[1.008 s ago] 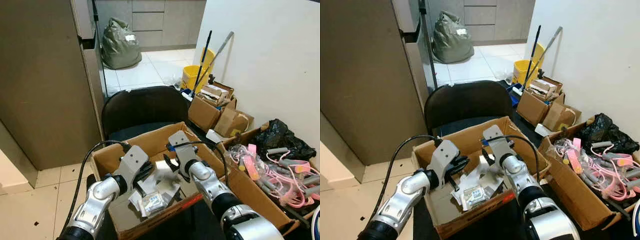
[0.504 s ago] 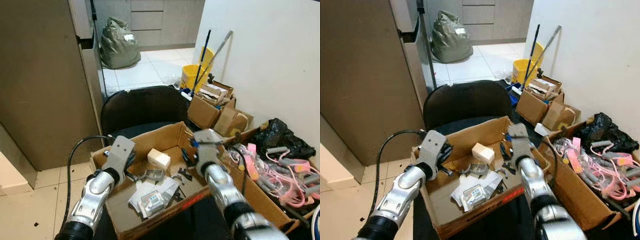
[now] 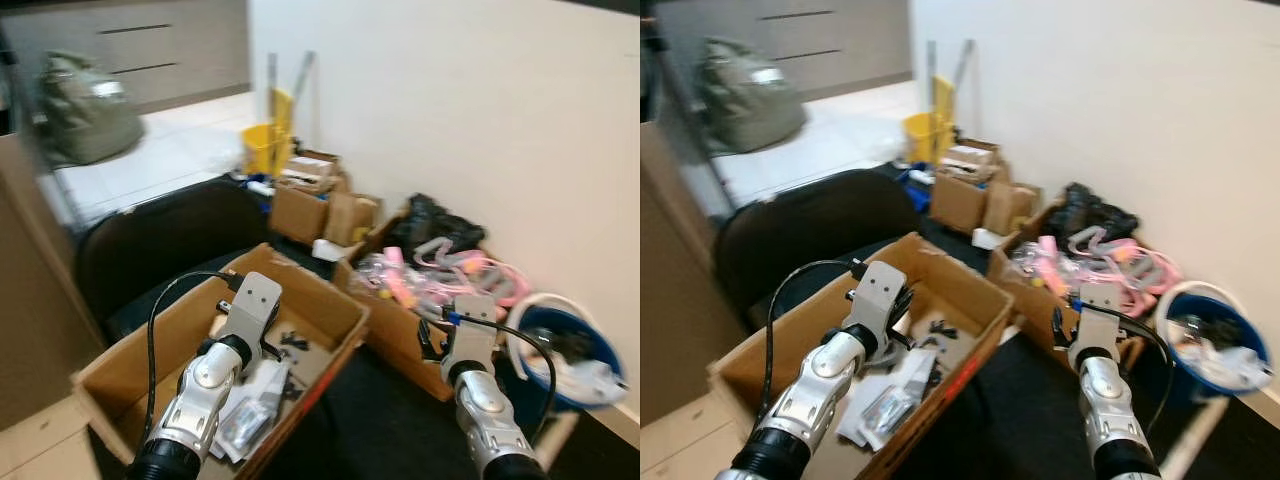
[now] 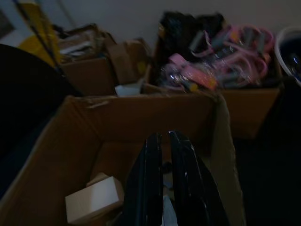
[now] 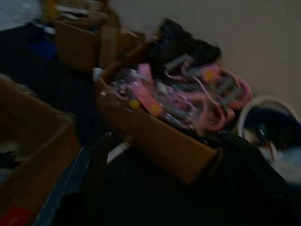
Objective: Picking trash to rubbish bin
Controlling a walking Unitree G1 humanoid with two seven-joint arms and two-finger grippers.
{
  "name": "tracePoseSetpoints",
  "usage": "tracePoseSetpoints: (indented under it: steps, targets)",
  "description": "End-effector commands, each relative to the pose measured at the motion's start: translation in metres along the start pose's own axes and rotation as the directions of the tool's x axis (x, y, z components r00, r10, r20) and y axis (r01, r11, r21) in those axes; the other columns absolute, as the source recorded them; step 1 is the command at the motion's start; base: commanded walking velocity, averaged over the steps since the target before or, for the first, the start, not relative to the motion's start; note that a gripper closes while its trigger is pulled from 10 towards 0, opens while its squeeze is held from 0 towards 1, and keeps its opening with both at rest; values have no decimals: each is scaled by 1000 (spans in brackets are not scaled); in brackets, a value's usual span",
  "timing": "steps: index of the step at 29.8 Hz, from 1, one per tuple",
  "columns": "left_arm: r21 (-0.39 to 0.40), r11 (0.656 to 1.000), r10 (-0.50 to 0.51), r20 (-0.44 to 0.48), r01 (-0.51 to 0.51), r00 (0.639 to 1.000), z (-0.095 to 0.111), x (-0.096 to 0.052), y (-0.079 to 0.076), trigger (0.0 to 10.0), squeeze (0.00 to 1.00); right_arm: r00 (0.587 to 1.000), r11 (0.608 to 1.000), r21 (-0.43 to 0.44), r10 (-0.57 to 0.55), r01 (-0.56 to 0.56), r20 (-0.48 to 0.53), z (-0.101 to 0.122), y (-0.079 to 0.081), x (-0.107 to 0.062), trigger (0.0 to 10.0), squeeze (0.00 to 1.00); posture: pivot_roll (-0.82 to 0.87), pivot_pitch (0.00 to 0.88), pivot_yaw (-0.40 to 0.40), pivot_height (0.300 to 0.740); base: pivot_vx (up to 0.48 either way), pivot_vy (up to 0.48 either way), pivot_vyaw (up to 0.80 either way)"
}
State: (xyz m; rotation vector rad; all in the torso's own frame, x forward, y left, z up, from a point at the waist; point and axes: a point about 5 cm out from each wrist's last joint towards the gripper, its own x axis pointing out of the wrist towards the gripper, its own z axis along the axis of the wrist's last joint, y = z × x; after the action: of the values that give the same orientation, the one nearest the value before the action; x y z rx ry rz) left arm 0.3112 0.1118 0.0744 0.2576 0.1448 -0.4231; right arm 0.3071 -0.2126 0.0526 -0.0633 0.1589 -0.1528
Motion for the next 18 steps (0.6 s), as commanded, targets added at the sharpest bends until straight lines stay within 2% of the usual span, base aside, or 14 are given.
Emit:
tracePoseSetpoints:
  steps: [1,18]
  targets:
    - [6,1000,-10,-12,10,1000,-3,0,-1,10000,0,1000,1000,10,-8,9,-27,-5,-1,-2,10000,0,-72,42,8,740,0,0,-800]
    - [-31,999,-12,-7,12,1000,-7,-1,-6,10000,0,999,1000,-14,2,-3,-37,-3,-2,-7,10000,0,-82,48,-7,740,0,0,-786]
